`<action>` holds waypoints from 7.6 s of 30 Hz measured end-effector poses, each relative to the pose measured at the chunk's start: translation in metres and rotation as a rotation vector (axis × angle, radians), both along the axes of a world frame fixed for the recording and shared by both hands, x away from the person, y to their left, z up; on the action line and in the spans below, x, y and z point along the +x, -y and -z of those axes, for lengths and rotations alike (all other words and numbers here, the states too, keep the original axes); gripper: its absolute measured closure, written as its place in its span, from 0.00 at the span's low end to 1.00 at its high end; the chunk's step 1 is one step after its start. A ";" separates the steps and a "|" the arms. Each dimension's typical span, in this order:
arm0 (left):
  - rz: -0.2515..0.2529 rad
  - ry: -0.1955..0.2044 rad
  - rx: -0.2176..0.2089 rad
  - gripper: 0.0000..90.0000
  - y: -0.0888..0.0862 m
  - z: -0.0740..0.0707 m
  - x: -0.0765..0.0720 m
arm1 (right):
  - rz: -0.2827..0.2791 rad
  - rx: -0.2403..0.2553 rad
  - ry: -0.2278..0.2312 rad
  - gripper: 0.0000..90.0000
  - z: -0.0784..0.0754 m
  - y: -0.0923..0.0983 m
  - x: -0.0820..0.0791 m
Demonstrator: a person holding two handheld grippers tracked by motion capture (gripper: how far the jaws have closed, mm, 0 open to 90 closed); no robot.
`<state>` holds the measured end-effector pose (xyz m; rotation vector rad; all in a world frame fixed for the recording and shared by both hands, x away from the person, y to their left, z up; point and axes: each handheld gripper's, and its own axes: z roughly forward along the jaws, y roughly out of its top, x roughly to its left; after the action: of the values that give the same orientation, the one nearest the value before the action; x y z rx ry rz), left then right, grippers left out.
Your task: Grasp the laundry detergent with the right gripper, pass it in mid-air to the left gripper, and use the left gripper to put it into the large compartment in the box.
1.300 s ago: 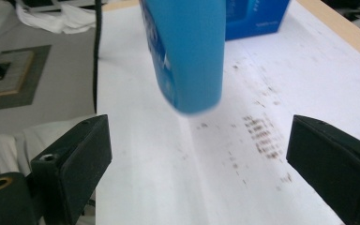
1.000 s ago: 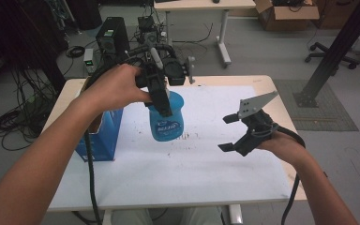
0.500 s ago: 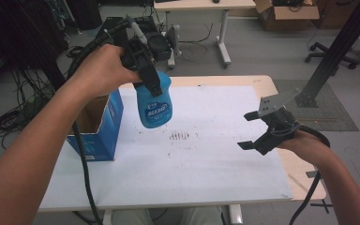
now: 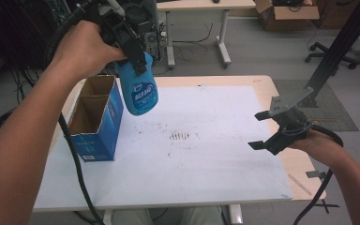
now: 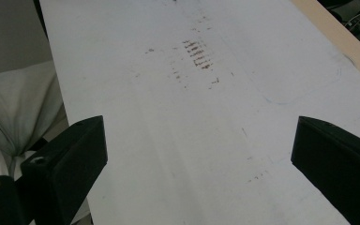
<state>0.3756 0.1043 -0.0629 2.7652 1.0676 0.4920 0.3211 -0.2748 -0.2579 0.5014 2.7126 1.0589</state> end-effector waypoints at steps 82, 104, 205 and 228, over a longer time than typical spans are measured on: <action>-0.675 0.048 -0.076 0.43 -0.152 0.102 0.021 | 0.045 -0.083 -0.044 0.04 0.019 0.020 0.012; -0.641 0.008 -0.053 0.43 -0.156 0.173 0.030 | 0.053 -0.110 -0.069 0.05 0.021 0.012 0.015; -0.137 0.022 -0.207 0.09 -0.075 0.098 -0.004 | 0.047 -0.121 -0.090 0.05 0.015 -0.001 0.010; 0.150 -0.032 -0.167 0.09 0.022 0.111 0.002 | 0.043 -0.116 -0.068 0.05 0.002 -0.004 0.007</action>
<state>0.3775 0.0821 -0.1740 2.6866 0.8569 0.3241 0.3276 -0.2710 -0.2602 0.5835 2.7886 0.8838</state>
